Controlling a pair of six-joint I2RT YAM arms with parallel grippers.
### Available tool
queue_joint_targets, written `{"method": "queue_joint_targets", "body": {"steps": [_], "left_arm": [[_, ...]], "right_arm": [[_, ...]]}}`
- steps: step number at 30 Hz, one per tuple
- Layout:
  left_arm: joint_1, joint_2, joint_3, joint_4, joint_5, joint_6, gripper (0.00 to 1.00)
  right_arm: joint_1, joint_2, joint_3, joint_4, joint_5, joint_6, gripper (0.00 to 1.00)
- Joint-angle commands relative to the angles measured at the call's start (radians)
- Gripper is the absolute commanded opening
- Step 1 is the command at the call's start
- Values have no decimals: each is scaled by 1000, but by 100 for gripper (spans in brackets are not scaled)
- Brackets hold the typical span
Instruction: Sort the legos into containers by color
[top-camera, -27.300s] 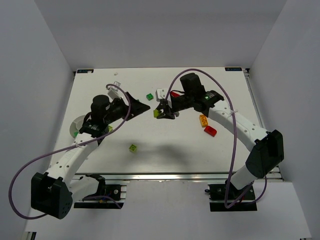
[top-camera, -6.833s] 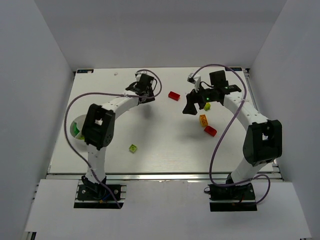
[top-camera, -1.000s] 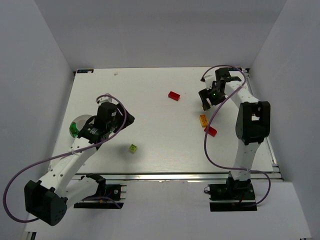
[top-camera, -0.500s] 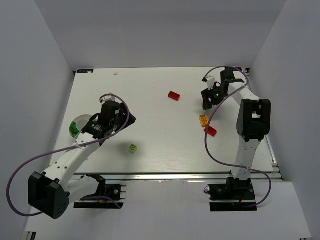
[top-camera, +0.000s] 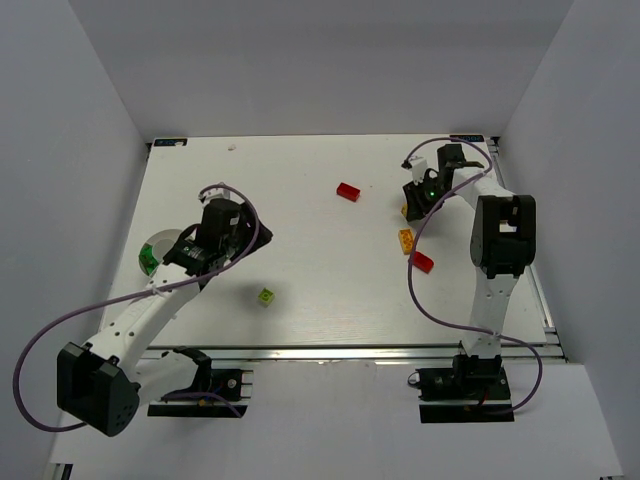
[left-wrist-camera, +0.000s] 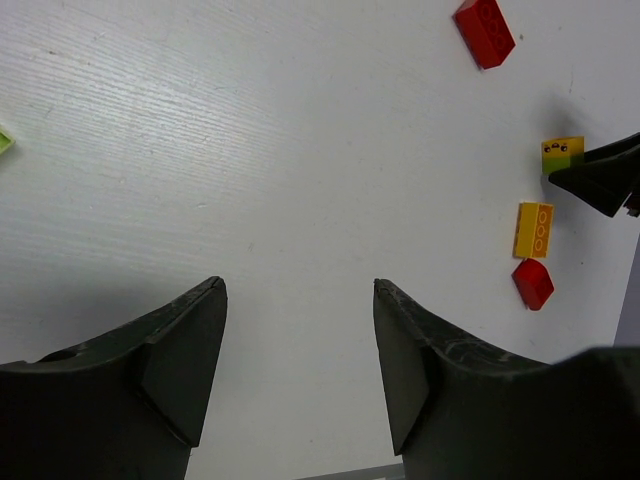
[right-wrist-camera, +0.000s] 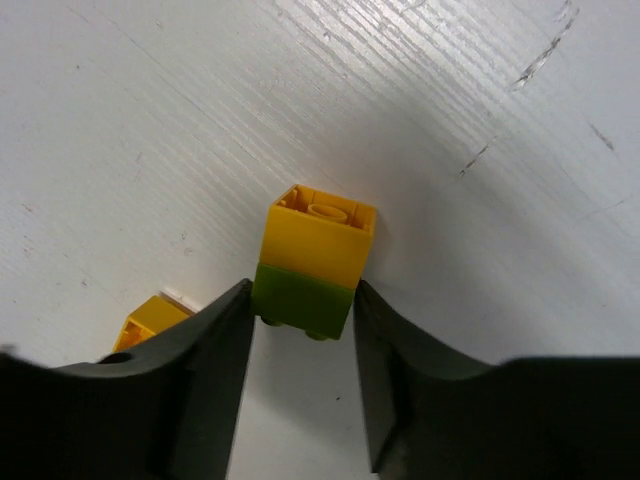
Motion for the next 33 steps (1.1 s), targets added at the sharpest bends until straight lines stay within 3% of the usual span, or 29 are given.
{"method": "queue_joint_targets", "body": {"steps": [1, 5, 9, 14, 19, 25, 33], "left_arm": [[-4, 8, 55, 14, -3, 12, 70], [-4, 21, 59, 74, 38, 6, 70], [-4, 27, 32, 235, 211, -30, 71], [-4, 68, -5, 478, 383, -120, 71], [-11, 134, 25, 569, 485, -146, 71], [-45, 208, 50, 658, 537, -175, 72], [-108, 232, 21, 758, 569, -214, 72]], "right_arm": [[-2, -8, 2, 32, -11, 3, 45], [-2, -22, -4, 15, -21, -13, 22], [-2, -67, -7, -27, -84, -54, 1], [12, -182, 5, -163, -340, -198, 0], [122, -286, 8, -266, -477, -272, 0], [328, -418, -50, -226, -512, -245, 0], [446, -456, -30, -150, -528, -143, 0]]}}
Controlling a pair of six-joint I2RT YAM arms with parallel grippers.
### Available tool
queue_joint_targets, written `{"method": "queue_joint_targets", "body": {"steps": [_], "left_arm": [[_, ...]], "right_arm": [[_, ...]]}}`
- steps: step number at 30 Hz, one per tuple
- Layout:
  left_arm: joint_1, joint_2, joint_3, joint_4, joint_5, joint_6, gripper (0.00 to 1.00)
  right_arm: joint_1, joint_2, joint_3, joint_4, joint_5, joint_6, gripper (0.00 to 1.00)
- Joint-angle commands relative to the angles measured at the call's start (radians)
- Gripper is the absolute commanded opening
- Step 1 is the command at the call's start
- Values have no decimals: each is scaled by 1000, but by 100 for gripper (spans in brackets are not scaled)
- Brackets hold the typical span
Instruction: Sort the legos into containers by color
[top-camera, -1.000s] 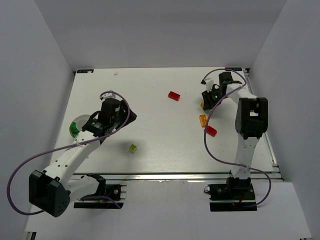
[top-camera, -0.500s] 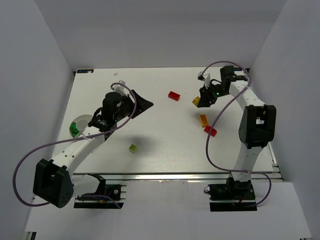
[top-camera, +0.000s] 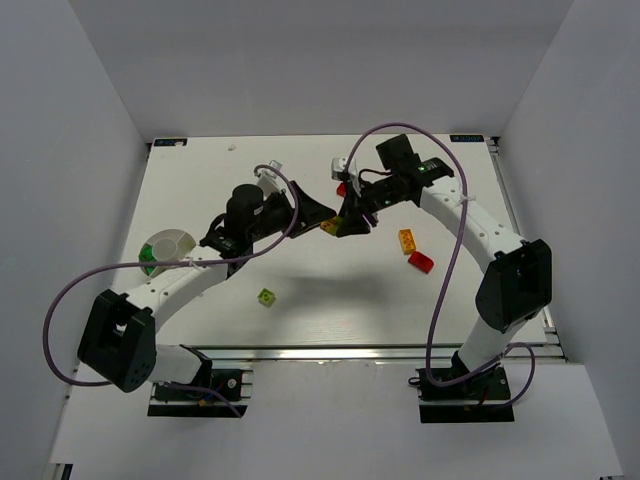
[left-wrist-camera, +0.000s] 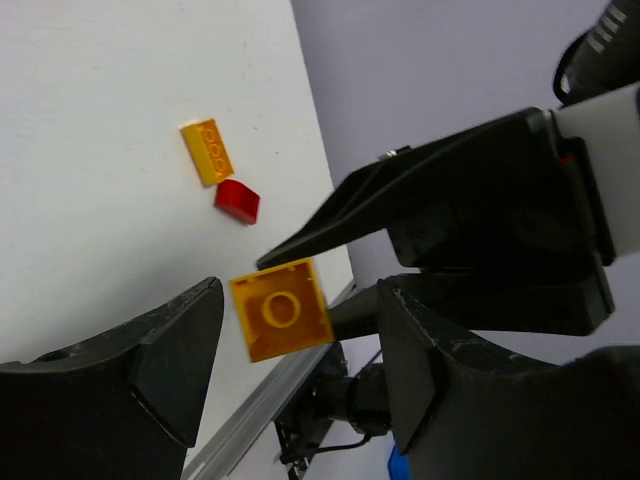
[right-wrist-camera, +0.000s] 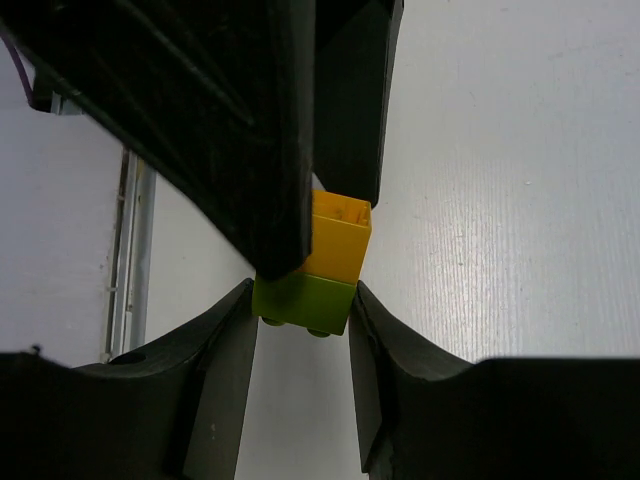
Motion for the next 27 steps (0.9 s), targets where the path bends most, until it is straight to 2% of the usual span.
{"method": "queue_joint_targets", "body": {"steps": [1, 5, 14, 15, 19, 20, 24, 27], "left_arm": [[-18, -18, -2, 98, 42, -28, 72], [-23, -14, -9, 110, 61, -35, 70], [-23, 2, -21, 128, 79, -52, 52], [-23, 6, -21, 128, 85, -52, 49], [-23, 17, -6, 104, 89, -42, 18], [-23, 14, 2, 81, 75, -28, 13], [-8, -41, 71, -98, -55, 69, 1], [44, -112, 59, -160, -97, 81, 0]], "right_arm": [[14, -19, 18, 41, -24, 40, 0], [30, -17, 20, 50, -4, 40, 0], [39, -42, -8, 77, 16, 44, 0], [39, -46, -11, 83, 19, 44, 0], [43, -59, -39, 100, 43, 43, 0], [43, -62, -45, 101, 51, 38, 0], [45, -91, -98, 101, 89, -3, 0], [45, -111, -140, 104, 96, -17, 0]]}}
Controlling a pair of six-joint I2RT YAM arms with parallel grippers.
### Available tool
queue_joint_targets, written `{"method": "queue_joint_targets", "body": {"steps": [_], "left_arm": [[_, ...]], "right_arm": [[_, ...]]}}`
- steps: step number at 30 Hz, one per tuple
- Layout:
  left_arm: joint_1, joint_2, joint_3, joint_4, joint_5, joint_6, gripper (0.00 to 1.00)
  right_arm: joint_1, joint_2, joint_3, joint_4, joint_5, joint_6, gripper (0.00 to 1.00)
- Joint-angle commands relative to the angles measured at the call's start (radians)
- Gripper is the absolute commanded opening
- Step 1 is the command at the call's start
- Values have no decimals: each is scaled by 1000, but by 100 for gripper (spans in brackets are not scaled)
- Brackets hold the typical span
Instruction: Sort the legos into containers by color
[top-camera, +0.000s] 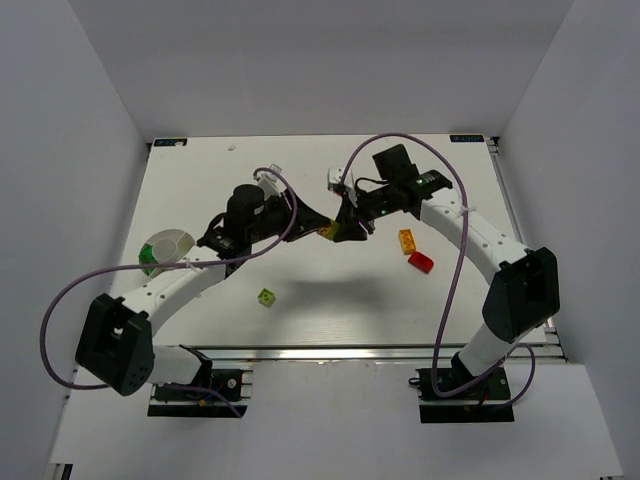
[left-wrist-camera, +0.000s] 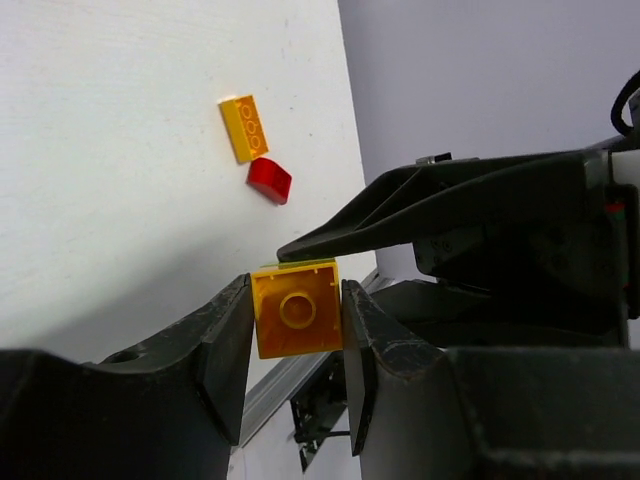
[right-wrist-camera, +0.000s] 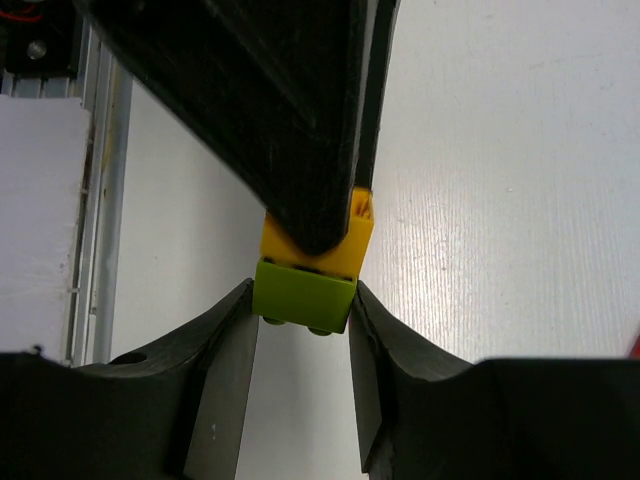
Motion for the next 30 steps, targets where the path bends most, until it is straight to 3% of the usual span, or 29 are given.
{"method": "queue_joint_targets", "body": {"steps": [1, 3, 8, 13, 17, 24, 30], "left_arm": [[64, -123, 25, -79, -85, 57, 0], [105, -172, 8, -79, -96, 56, 0], [182, -250, 16, -253, -151, 97, 0], [188, -235, 197, -762, -584, 188, 0], [188, -186, 320, -1038, -766, 217, 0], [220, -109, 390, -1209, -915, 301, 0], [347, -57, 439, -1167, -967, 437, 0]], "right_arm": [[2, -51, -39, -3, 14, -25, 0], [4, -56, -51, 5, 13, -19, 0], [5, -52, -54, 20, 17, -1, 0], [10, -46, -56, 29, 25, 21, 0], [16, -43, -60, 48, 23, 45, 0], [19, -43, -70, 55, 27, 61, 0], [22, -42, -74, 64, 16, 70, 0]]}}
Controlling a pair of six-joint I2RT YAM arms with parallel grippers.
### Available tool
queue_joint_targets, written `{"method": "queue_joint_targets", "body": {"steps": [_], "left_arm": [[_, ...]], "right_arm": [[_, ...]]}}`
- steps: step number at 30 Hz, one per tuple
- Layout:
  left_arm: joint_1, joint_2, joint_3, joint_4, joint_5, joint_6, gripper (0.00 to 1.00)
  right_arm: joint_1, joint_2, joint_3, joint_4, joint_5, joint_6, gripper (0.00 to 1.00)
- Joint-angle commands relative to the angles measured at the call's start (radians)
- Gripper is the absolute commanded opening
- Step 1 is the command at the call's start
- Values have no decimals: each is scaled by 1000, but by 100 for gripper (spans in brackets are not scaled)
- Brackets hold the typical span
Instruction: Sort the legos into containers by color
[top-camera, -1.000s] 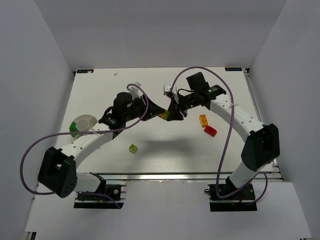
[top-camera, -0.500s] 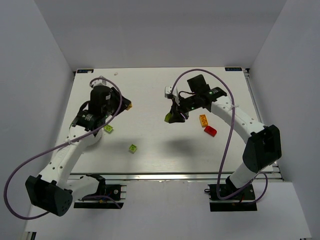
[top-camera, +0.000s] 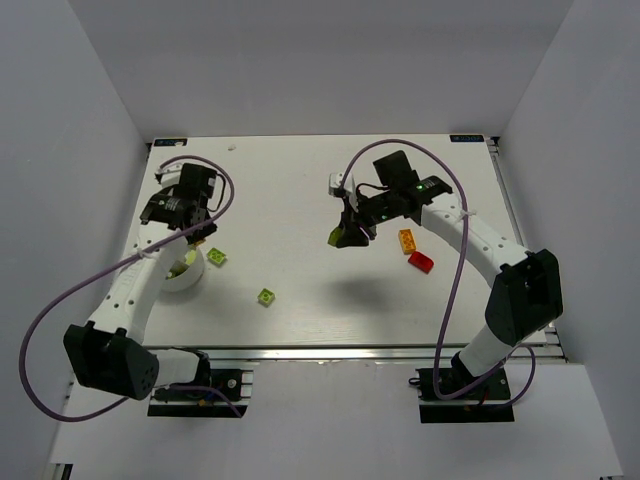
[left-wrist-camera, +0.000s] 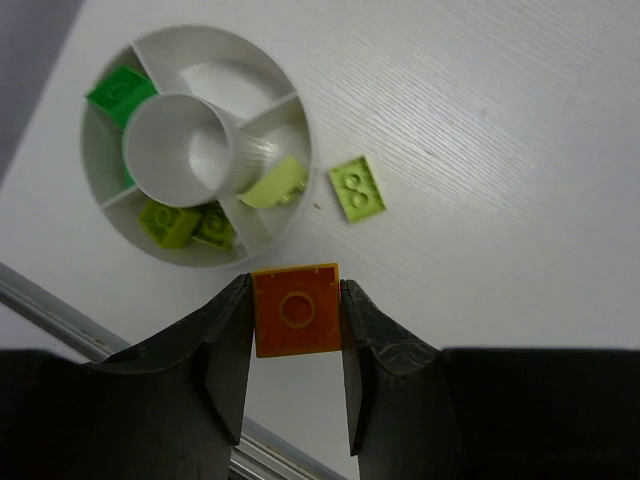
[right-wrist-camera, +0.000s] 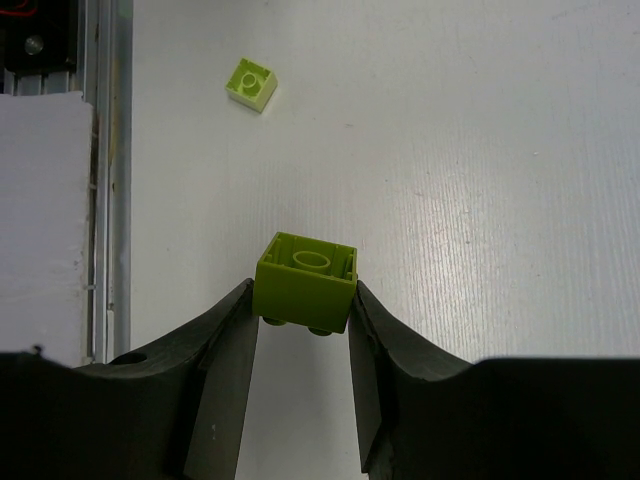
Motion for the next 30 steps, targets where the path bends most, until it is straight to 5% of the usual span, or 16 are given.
{"method": "queue_joint_targets", "body": {"steps": [1, 14, 30], "left_arm": [[75, 5, 59, 12, -71, 125, 0], [331, 31, -74, 431, 122, 338, 0], [481, 178, -59, 520, 280, 446, 3]], "right_arm": [[6, -13, -5, 28, -19, 12, 0], [9, -30, -45, 75, -42, 45, 0], [7, -36, -81, 144, -36, 93, 0]]}}
